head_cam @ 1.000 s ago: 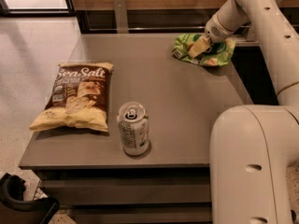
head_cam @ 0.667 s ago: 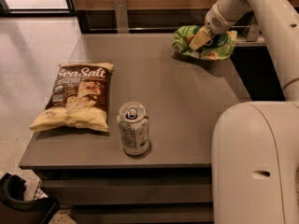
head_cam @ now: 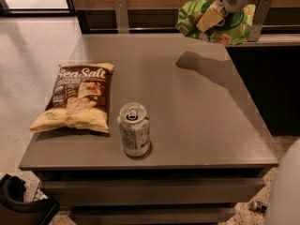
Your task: Pick green rice chip bag
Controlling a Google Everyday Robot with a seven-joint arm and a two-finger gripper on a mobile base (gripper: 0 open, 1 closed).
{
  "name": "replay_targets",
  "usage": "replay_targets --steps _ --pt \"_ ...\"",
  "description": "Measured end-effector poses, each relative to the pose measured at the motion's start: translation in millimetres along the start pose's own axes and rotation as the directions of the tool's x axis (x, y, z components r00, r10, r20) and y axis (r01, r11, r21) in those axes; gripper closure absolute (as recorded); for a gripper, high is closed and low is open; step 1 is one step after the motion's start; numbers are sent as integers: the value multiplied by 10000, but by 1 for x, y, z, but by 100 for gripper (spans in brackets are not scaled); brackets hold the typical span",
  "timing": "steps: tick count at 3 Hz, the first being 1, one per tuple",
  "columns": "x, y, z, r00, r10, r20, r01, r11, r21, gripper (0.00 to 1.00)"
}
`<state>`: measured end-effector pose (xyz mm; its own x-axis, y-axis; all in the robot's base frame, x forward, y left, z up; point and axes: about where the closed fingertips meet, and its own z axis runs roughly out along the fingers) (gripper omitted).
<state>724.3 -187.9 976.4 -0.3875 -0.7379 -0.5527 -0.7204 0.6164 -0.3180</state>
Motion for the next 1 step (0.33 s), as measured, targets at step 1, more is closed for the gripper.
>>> replay_targets --steps 1 --pt "-4 19 -40 9973 -338 644 300 9978 592 100"
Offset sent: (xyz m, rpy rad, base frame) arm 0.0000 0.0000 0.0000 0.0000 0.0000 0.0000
